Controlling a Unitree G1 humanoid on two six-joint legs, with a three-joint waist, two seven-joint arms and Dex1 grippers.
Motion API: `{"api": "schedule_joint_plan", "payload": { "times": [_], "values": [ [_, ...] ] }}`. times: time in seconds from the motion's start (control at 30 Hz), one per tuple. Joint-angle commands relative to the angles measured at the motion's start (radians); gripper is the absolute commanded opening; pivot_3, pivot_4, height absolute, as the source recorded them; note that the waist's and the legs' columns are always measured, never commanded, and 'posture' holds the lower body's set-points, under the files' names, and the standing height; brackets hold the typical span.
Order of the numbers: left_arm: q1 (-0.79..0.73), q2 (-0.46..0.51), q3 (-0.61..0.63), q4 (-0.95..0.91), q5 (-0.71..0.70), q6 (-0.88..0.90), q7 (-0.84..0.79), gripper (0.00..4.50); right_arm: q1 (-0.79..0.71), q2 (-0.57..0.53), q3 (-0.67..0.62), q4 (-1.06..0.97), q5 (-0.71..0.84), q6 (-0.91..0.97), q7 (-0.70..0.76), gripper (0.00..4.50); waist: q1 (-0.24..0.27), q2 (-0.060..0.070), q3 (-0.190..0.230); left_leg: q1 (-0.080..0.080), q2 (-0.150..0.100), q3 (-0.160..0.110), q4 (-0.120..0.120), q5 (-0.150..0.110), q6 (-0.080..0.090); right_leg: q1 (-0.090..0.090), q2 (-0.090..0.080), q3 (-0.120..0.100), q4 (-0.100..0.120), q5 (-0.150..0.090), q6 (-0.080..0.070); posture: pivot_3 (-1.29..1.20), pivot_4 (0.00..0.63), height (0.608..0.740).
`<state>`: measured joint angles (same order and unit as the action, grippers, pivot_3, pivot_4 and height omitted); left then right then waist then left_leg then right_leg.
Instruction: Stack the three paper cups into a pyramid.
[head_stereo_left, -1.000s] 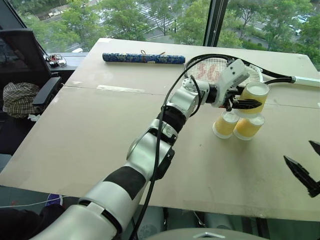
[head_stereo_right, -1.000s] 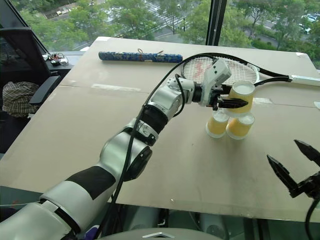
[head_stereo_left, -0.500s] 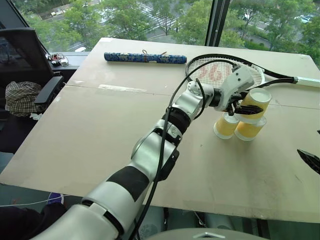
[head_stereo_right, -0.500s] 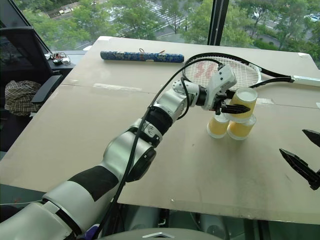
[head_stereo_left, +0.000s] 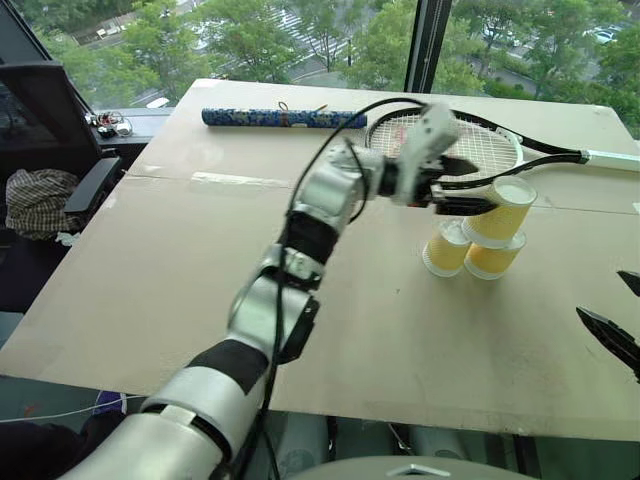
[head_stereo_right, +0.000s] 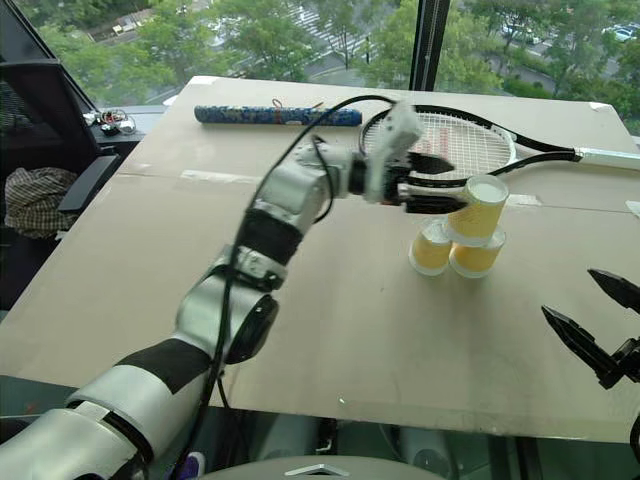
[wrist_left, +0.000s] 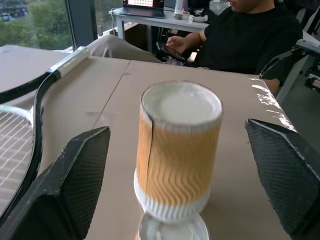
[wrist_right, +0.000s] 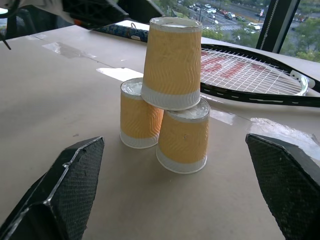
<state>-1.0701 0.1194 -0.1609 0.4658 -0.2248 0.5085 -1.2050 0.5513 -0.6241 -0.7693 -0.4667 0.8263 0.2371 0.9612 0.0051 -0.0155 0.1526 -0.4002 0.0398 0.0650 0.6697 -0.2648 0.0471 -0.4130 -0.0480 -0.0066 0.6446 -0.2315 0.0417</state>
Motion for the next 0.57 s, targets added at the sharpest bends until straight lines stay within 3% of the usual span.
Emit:
{"api": "schedule_joint_plan", "payload": {
  "times": [0.03,0.4,0.57],
  "values": [
    [0.119,0.06,0.011,-0.279,-0.062,0.095,0.029,4.43,-0.006,0.004,0.007,-0.029,-0.011,-0.01,-0.008,4.5,0.002,0.0,0.0,0.0,0.0,0.0,0.0,0.0,0.0,0.0,0.0,0.0,0.0,0.0,0.0,0.0,0.15,0.74],
    [0.812,0.388,0.316,-0.806,-0.241,0.221,0.148,4.43,0.054,0.032,0.027,0.086,-0.152,-0.094,0.029,4.5,0.008,0.001,0.0,0.003,0.002,0.003,0.001,0.0,0.0,0.002,-0.003,0.002,0.001,-0.001,-0.001,0.0,0.15,0.74],
    [1.087,0.46,0.434,-0.928,-0.287,0.207,0.191,4.43,0.057,0.033,0.029,0.109,-0.159,-0.099,0.026,4.5,0.009,0.001,-0.001,0.003,0.002,0.004,0.001,0.0,0.0,0.002,-0.006,0.002,0.0,-0.002,-0.004,0.0,0.15,0.74]
  ]
}}
